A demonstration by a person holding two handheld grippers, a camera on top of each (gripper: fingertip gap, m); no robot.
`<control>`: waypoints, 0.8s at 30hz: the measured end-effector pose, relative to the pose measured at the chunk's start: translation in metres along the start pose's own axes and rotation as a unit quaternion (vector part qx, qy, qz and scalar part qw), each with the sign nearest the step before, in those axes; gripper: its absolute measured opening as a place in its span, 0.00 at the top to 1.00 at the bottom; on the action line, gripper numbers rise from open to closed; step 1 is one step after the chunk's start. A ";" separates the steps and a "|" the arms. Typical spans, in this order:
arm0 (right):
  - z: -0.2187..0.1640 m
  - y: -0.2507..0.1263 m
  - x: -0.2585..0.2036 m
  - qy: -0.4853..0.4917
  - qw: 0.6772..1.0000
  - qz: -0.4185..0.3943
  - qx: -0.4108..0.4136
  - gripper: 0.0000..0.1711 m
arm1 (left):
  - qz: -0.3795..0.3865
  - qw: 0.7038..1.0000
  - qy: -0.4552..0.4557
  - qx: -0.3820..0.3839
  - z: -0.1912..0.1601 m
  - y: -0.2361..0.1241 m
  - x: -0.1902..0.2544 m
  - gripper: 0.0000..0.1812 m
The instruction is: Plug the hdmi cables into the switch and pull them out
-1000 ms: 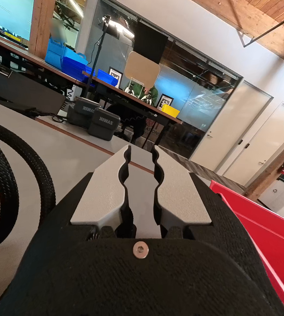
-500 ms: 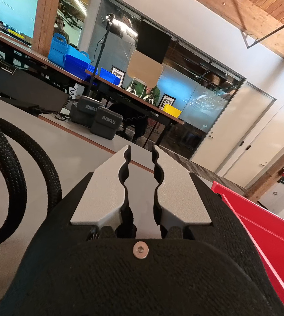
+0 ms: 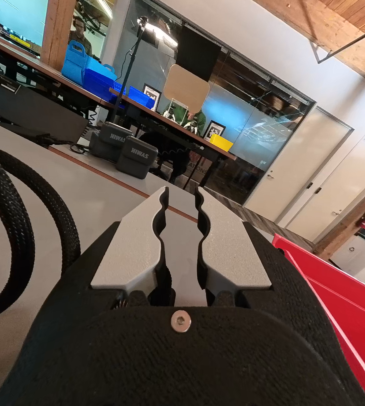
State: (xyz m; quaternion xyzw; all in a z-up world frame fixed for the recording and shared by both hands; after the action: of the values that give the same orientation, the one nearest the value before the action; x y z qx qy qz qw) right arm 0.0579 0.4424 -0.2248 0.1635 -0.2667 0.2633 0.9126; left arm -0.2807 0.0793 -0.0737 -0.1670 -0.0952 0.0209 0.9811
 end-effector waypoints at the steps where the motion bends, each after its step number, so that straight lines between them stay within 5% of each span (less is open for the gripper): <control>1: 0.000 0.000 0.000 0.000 1.000 0.000 0.000 0.87 | -0.016 0.999 0.015 0.027 0.011 -0.002 0.011 0.98; 5: 0.000 0.000 0.000 0.000 1.000 0.000 0.000 0.87 | -0.147 0.979 0.035 0.134 0.049 -0.013 0.064 0.98; 10: 0.000 0.000 0.000 0.000 1.000 -0.001 -0.001 0.87 | -0.299 0.954 0.009 0.034 0.039 0.023 0.122 0.98; 18: 0.000 0.000 0.001 0.001 1.000 0.000 -0.002 0.87 | -0.346 0.921 0.006 -0.178 -0.065 0.132 0.183 0.98; 24: -0.001 0.000 0.002 0.004 1.000 -0.002 -0.002 0.87 | -0.226 0.959 0.060 -0.162 -0.088 0.183 0.179 0.93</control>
State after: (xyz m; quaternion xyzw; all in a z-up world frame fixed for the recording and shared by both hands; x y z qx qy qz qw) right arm 0.0595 0.4437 -0.2246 0.1609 -0.2632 0.2621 0.9144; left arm -0.0896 0.2365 -0.1836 -0.2983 -0.0738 -0.2274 0.9240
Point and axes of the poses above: each gripper's, where its closed fingertips meet, y out along the fingers, z out of its top, x = y × z across the jaws, the point moved 7 cm from there along -y, back along the fingers, and after that the axes turned 8 degrees about -y, right-handed, at the moved point
